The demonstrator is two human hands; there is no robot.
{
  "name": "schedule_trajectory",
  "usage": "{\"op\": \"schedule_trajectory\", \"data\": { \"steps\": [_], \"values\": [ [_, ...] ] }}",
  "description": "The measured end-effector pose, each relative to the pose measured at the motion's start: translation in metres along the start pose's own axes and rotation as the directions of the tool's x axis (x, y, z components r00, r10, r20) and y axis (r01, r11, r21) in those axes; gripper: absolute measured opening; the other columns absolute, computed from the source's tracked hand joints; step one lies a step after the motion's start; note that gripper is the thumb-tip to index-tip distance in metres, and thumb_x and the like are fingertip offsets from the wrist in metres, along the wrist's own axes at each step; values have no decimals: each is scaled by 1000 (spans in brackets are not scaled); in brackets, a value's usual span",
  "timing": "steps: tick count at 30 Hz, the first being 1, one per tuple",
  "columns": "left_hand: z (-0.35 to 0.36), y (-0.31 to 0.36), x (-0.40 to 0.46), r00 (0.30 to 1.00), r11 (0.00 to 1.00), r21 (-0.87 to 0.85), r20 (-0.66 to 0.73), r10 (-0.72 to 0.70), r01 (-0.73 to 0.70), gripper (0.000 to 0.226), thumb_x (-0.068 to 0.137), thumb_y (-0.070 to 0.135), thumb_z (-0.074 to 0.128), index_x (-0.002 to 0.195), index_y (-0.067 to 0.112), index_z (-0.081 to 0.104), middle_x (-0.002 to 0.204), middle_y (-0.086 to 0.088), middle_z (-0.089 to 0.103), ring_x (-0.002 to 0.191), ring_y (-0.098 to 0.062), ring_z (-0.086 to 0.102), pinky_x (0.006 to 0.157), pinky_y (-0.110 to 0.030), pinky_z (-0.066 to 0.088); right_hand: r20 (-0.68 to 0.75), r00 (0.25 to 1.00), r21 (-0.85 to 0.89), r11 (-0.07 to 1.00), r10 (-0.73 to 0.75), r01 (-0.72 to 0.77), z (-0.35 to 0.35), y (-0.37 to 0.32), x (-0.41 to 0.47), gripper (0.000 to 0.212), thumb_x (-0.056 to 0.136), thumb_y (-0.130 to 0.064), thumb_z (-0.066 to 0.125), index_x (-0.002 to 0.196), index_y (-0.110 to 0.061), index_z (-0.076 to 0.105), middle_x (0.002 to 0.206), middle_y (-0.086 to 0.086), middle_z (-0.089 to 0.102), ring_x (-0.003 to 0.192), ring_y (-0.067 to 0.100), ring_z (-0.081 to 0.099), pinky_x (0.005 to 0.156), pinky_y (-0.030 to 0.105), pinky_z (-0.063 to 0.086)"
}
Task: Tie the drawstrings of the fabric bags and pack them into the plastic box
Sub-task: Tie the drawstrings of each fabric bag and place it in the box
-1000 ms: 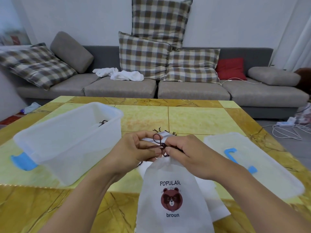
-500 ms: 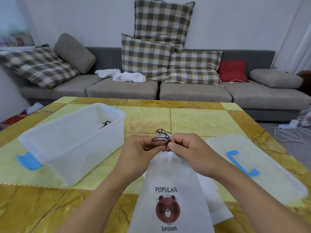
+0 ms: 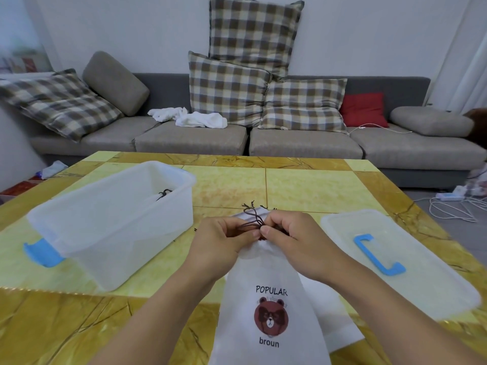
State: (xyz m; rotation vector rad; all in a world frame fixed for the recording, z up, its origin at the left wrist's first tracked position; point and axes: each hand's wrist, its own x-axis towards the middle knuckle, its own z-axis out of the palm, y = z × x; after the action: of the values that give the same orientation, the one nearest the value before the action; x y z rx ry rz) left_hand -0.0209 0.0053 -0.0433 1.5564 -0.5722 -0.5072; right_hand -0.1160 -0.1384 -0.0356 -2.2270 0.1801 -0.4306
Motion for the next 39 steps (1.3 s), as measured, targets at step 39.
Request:
{"op": "schedule_trajectory", "data": {
  "steps": [39],
  "values": [
    [6,3,-4,929,984,174,-353,107,-48,7,78,16,68,74,12,63,61,5,61,59,-13,54,56,-25,44,-34,999,-42,999,-17,15,4,3,4,30,102,-17,50,78,1,56,62,-3,46,54,7,33,52,21,31]
  ]
}}
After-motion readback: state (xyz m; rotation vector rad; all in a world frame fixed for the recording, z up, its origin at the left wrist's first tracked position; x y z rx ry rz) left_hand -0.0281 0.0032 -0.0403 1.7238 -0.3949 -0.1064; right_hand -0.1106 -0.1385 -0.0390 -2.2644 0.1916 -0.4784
